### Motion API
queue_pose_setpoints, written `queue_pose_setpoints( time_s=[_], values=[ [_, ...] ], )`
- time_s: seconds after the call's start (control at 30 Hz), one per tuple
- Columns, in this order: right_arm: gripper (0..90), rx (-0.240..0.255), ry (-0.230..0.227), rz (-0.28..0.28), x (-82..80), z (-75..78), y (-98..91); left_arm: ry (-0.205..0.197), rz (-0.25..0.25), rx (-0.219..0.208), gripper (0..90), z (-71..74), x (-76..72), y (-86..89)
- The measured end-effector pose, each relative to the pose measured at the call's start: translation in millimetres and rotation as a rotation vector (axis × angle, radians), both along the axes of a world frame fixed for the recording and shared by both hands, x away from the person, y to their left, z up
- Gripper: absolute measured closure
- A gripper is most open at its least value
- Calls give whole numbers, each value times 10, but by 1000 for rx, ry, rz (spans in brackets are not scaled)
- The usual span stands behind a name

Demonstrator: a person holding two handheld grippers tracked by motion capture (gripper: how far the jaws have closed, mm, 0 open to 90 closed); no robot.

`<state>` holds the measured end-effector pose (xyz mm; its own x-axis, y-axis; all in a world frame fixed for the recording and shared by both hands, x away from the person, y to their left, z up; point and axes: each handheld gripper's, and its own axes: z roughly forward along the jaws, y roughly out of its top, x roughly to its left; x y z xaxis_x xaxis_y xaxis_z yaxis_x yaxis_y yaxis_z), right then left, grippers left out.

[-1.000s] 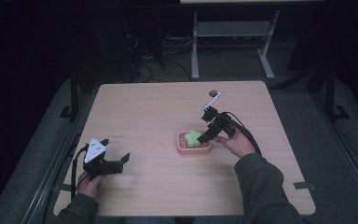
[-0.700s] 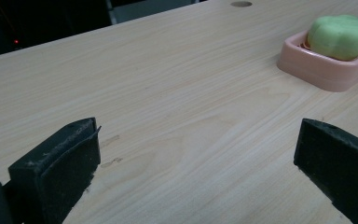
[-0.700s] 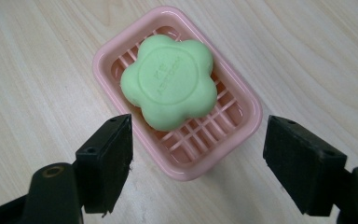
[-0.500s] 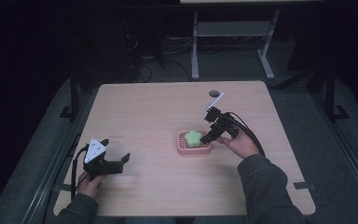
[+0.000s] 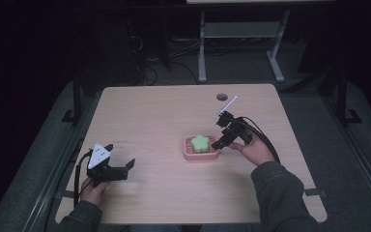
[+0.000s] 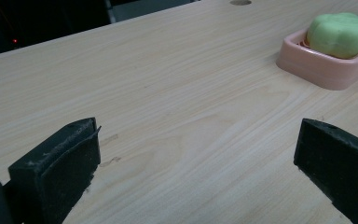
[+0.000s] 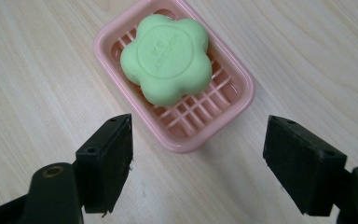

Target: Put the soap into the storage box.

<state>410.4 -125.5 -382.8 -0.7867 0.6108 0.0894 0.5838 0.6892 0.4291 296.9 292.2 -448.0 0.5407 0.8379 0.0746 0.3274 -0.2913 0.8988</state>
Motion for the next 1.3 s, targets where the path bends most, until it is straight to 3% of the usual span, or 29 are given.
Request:
queue_pose_setpoints(
  time_s=[0.33,0.8,1.3],
  values=[
    [241,21,14,-26,-57,-57,-146,-1,-2,2,0,-3,3,-2],
    [241,14,8,-41,-127,-43,-278,-1,-3,2,0,-1,1,-3],
    [241,39,20,-86,-268,-107,-589,5,-5,6,0,-7,2,-14]
  ],
)
